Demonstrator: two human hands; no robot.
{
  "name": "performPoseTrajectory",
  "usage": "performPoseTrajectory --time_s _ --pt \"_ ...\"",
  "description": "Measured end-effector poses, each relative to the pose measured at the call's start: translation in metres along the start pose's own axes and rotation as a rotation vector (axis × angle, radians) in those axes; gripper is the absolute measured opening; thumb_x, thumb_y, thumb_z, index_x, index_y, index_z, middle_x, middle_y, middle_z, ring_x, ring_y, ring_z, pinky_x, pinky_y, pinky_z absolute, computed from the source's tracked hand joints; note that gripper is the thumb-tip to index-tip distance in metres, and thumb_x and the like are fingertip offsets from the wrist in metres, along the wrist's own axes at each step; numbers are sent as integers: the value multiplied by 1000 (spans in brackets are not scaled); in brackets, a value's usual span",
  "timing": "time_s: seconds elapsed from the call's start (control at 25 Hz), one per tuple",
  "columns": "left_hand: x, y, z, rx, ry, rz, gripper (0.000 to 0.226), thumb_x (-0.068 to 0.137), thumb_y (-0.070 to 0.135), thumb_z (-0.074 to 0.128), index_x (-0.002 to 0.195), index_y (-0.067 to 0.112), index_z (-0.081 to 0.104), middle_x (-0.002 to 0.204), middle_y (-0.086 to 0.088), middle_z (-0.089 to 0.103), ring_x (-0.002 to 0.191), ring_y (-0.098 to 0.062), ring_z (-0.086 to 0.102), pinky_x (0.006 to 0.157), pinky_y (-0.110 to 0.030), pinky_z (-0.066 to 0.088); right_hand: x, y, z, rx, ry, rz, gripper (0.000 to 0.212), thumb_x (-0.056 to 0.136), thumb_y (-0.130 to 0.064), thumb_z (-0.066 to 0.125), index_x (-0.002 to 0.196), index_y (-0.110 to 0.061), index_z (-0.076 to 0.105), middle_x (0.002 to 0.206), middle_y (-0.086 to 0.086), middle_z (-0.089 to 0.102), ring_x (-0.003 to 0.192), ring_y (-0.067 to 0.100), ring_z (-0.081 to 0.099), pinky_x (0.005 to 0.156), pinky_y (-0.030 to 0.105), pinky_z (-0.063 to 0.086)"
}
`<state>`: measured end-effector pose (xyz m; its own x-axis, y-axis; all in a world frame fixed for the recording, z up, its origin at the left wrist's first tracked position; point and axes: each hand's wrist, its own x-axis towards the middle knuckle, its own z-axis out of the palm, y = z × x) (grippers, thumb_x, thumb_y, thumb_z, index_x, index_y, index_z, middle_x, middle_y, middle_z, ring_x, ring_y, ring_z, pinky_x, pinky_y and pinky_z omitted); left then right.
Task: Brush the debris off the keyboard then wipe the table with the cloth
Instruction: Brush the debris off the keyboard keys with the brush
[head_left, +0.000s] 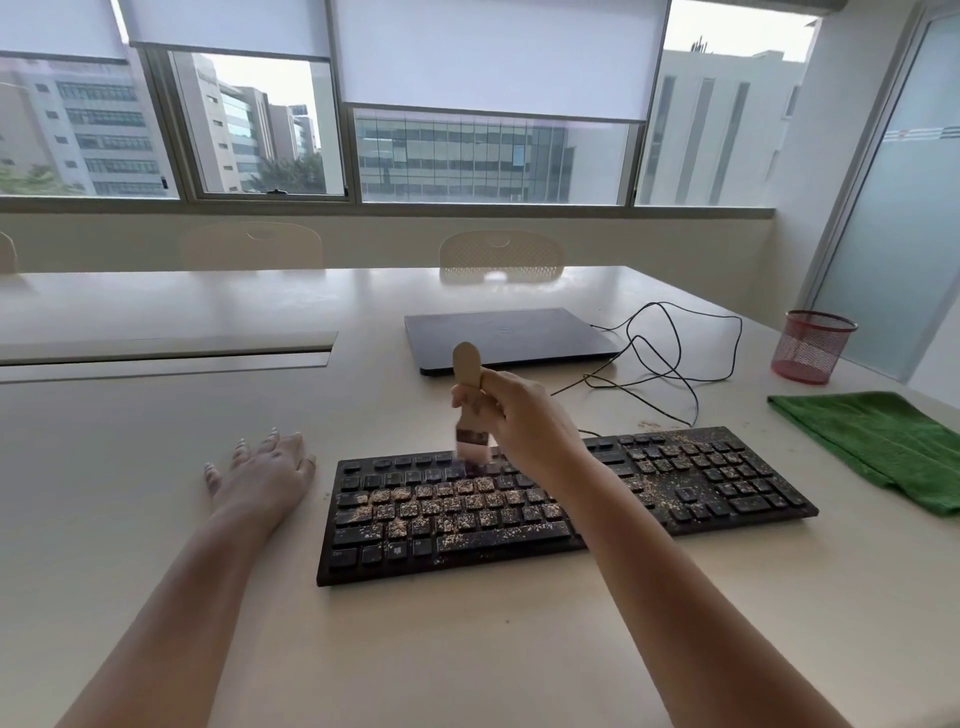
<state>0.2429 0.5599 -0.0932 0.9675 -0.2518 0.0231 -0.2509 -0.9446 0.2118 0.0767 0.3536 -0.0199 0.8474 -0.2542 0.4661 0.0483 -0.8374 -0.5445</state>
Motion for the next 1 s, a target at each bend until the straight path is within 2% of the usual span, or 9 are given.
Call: performPoseTrajectory --time_s 0.12,0.28,0.4,0.52,0.6,0.68,0.8,0.88,1.0 --pt "0 0 0 1 -1 -4 50 99 44 26 147 28 25 158 3 12 146 -26 7 115 -53 6 -5 -15 21 116 -100 -66 23 93 -21 55 112 -27 67 111 -3 69 91 15 65 78 36 55" --pt "1 -1 1 0 -2 -4 51 99 44 25 147 28 24 158 4 11 146 -25 7 115 -53 6 -4 -10 3 -163 -48 76 29 97 -34 44 116 -23 62 106 -3 69 79 12 64 66 24 53" --pt "0 0 1 -6 -5 -7 50 99 44 26 147 28 25 158 4 11 146 -25 7 115 -52 5 -1 1 -9 -237 100 204 32 98 -39 38 108 -17 61 95 -1 68 65 12 58 57 23 44" --pt "0 0 0 0 -2 -4 50 99 44 25 147 28 24 158 4 11 146 -25 7 115 -53 5 0 -5 5 37 97 198 28 98 -34 41 108 -16 61 91 1 68 50 7 48 48 26 40" --pt "0 -1 0 1 -5 -4 51 100 44 25 147 28 23 158 4 10 146 -25 6 115 -53 5 -1 -7 12 166 33 197 26 98 -30 44 109 -13 61 89 1 67 53 11 52 52 34 51" --pt "1 -1 1 1 -9 -4 51 99 44 24 148 28 23 158 4 10 146 -25 6 116 -52 5 -1 0 9 128 28 230 25 98 -27 44 109 -9 59 88 0 64 54 11 53 51 25 53" --pt "-1 0 1 -5 -3 -4 50 99 44 25 147 28 24 158 4 10 146 -25 7 116 -52 5 1 8 -1 42 150 244 26 99 -25 43 105 -5 57 79 -1 59 48 1 46 43 12 42" --pt "0 0 0 -11 -1 -4 50 99 44 25 147 28 24 158 4 11 146 -25 7 116 -51 5 0 0 3 160 140 224 22 98 -22 44 109 -6 56 83 2 61 52 3 48 47 12 45" --pt "0 0 0 -14 -2 -2 50 100 44 25 147 27 25 158 4 11 146 -26 7 115 -53 5 -9 -20 24 309 -22 195 21 97 -20 45 113 -10 54 91 3 63 65 14 57 59 22 52"
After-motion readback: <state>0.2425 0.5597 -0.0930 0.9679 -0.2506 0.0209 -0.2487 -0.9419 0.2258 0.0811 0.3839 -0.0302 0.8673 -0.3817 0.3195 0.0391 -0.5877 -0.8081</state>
